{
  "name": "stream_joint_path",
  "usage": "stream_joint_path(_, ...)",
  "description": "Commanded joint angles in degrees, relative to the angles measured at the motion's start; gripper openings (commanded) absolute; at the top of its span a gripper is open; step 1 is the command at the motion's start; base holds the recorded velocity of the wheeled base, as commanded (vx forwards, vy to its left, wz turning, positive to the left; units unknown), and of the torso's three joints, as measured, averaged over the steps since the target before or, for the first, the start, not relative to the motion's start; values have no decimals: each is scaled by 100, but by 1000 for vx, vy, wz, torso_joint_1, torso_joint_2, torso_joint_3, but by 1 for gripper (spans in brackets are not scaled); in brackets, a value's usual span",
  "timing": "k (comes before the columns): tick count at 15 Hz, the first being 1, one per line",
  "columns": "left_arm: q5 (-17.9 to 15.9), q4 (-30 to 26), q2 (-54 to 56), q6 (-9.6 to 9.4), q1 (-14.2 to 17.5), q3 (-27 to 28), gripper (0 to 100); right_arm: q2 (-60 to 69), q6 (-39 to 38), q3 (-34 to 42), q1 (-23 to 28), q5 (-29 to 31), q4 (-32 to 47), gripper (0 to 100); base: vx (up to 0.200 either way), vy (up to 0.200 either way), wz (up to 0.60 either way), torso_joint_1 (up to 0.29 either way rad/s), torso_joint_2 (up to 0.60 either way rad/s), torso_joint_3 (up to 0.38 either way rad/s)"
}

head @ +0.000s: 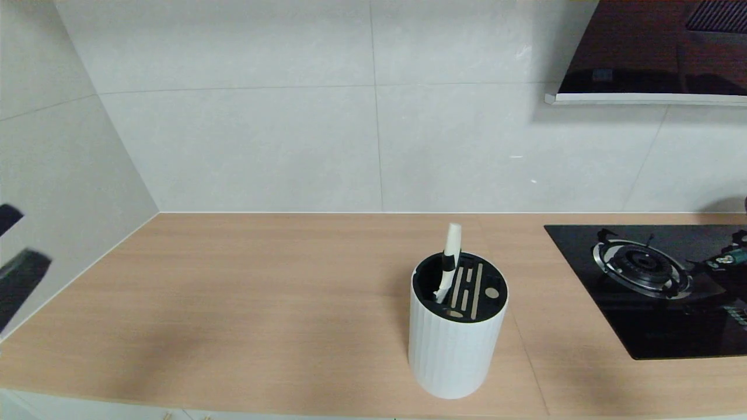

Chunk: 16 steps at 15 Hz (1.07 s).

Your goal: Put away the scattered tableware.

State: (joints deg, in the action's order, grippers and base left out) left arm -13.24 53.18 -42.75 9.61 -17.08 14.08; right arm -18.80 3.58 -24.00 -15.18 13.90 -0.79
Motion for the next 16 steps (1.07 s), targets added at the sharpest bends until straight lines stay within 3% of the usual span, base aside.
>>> stream_joint_path(1,-56,-1740,2122,156,425,279,100,1317,55,-122,261,60,712,100,0,0,0,0,0,0)
stream_joint_path(4,-346,-2909,3352,164,864,200,100,1309,63,-113,525,403,686,100,0,0,0,0,0,0)
stream_joint_path(5,-285,-3358,3757,103,1014,139,100,1309,46,1,938,412,686,100,0,0,0,0,0,0)
stream_joint_path(7,111,-3032,3722,85,1207,33,100,1642,63,150,1500,307,738,100,0,0,0,0,0,0)
stream_joint_path(8,67,-3147,3880,6,1515,-142,100,1862,90,326,1562,131,791,100,0,0,0,0,0,0)
stream_joint_path(9,32,-3463,4205,-214,1717,-406,100,1871,63,511,1553,236,738,100,0,0,0,0,0,0)
stream_joint_path(10,102,-3630,4275,-468,1761,-819,100,1880,28,625,1553,482,633,100,0,0,0,0,0,0)
stream_joint_path(11,278,-3366,4275,-618,1761,-1408,100,1880,-16,810,1553,500,484,100,0,0,0,0,0,0)
stream_joint_path(13,427,-4386,4275,-767,1761,-1399,100,1880,-33,1319,1553,491,88,100,0,0,0,0,0,0)
stream_joint_path(14,559,-5036,4275,-934,1761,-1408,100,1880,-42,1750,1553,482,-299,100,0,0,0,0,0,0)
stream_joint_path(16,709,-5142,4275,-1031,1761,-1355,100,1880,-33,2392,1553,394,-879,100,0,0,0,0,0,0)
